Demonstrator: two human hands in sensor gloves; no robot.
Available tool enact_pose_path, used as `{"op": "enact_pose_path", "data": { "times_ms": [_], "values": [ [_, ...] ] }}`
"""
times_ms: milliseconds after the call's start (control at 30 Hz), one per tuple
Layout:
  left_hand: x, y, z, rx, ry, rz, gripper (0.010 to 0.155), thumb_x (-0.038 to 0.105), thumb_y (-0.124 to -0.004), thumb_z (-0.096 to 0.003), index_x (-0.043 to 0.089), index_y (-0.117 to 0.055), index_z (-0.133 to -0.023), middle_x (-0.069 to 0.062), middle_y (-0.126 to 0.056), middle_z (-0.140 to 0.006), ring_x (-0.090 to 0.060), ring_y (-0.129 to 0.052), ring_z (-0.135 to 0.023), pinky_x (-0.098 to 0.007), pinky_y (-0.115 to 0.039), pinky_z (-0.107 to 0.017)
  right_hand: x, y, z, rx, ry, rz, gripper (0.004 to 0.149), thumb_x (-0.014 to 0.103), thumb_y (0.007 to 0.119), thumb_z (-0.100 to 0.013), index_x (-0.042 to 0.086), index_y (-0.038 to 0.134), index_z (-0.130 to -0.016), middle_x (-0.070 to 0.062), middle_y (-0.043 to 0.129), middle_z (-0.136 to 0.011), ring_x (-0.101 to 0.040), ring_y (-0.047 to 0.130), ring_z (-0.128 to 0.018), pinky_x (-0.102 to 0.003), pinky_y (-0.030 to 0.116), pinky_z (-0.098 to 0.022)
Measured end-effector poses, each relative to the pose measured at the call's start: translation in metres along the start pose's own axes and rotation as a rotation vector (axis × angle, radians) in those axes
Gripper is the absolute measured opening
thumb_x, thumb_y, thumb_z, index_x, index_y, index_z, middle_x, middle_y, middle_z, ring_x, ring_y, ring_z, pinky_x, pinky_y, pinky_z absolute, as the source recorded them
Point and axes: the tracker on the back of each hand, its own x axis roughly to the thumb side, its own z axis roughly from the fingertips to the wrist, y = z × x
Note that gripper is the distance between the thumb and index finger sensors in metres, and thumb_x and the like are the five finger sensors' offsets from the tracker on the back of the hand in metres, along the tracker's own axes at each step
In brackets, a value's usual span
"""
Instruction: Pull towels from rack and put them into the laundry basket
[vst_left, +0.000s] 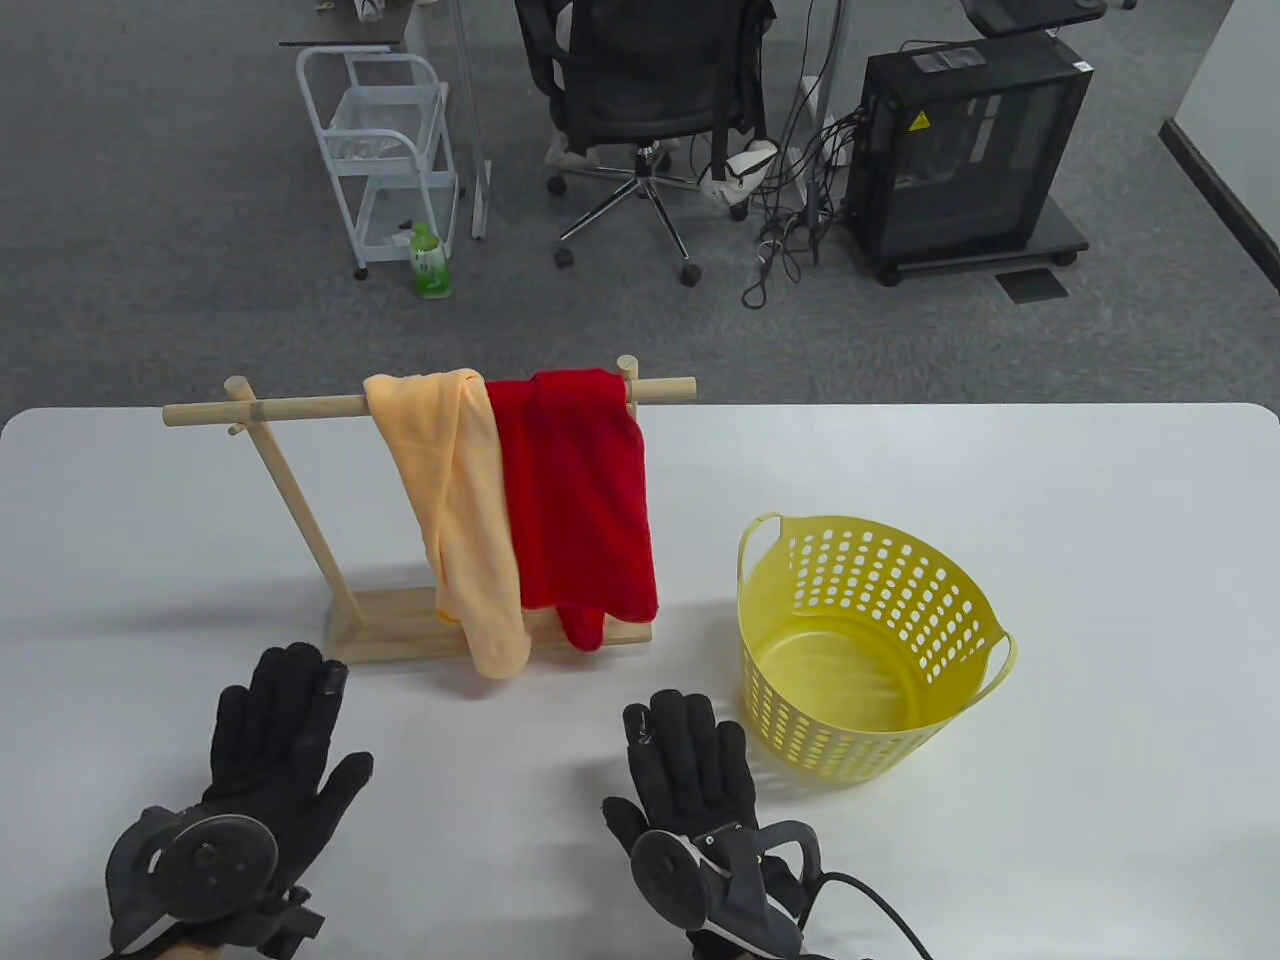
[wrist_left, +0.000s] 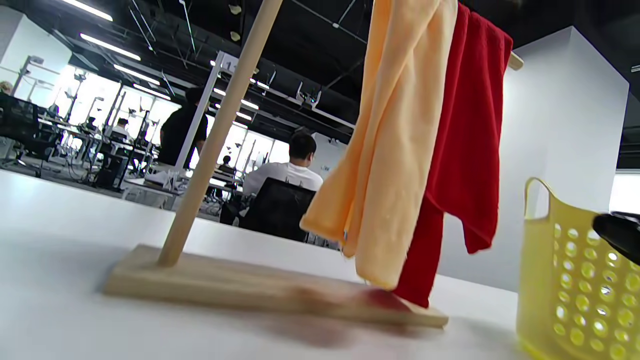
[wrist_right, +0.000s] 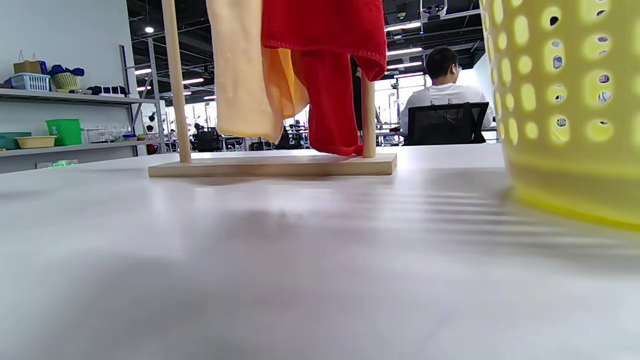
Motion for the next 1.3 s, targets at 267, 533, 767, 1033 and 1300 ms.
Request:
{"op": "enact_pose_path", "data": {
  "times_ms": [267,533,767,1033,1300],
  "values": [
    [-0.006,0.037,-0.048,0.100,0.071,0.030,0.077,0.062,-0.050,-0.0647,0.028,-0.020,-0.127,0.002,-0.007,-0.134,-0.025,-0.002,-0.124,-0.050,-0.001,-0.089,0.001,0.000,0.001,0.001,-0.003,0.000,0.075,0.053,0.049,-0.060,0.015,0.023,-0.120,-0.012,0.009,-0.120,-0.038,0.016,-0.110,-0.052,0.016,-0.081],
    [-0.024,0.047,-0.093,0.182,0.190,0.058,0.076,0.063,-0.049,-0.0643,0.035,-0.012,-0.125,0.006,-0.001,-0.134,-0.022,0.004,-0.124,-0.049,0.006,-0.088,0.001,-0.001,0.001,0.013,0.001,0.005,0.076,0.054,0.049,-0.060,0.015,0.023,-0.120,-0.012,0.009,-0.120,-0.038,0.017,-0.111,-0.052,0.017,-0.081],
    [-0.031,0.073,-0.119,0.278,0.253,0.114,0.076,0.063,-0.049,-0.0640,0.038,-0.010,-0.123,0.010,0.000,-0.133,-0.018,0.007,-0.124,-0.047,0.008,-0.088,-0.001,0.000,0.000,0.035,0.007,0.001,0.076,0.054,0.050,-0.060,0.015,0.023,-0.120,-0.012,0.010,-0.120,-0.038,0.017,-0.111,-0.052,0.017,-0.081],
    [-0.030,0.090,-0.145,0.295,0.312,0.152,0.074,0.064,-0.049,-0.0631,0.041,-0.011,-0.123,0.016,0.004,-0.132,-0.012,0.010,-0.123,-0.044,0.012,-0.088,-0.002,-0.001,0.000,0.049,0.020,-0.001,0.077,0.054,0.050,-0.060,0.015,0.023,-0.120,-0.012,0.010,-0.121,-0.038,0.017,-0.111,-0.052,0.016,-0.080],
    [-0.017,0.088,-0.165,0.253,0.317,0.103,0.069,0.062,-0.045,-0.0642,0.040,-0.020,-0.125,0.018,-0.005,-0.134,-0.009,0.006,-0.125,-0.044,0.014,-0.087,-0.004,0.001,-0.002,0.081,0.031,-0.005,0.077,0.054,0.050,-0.060,0.015,0.023,-0.120,-0.013,0.010,-0.121,-0.038,0.017,-0.111,-0.052,0.016,-0.080]
  ]
}}
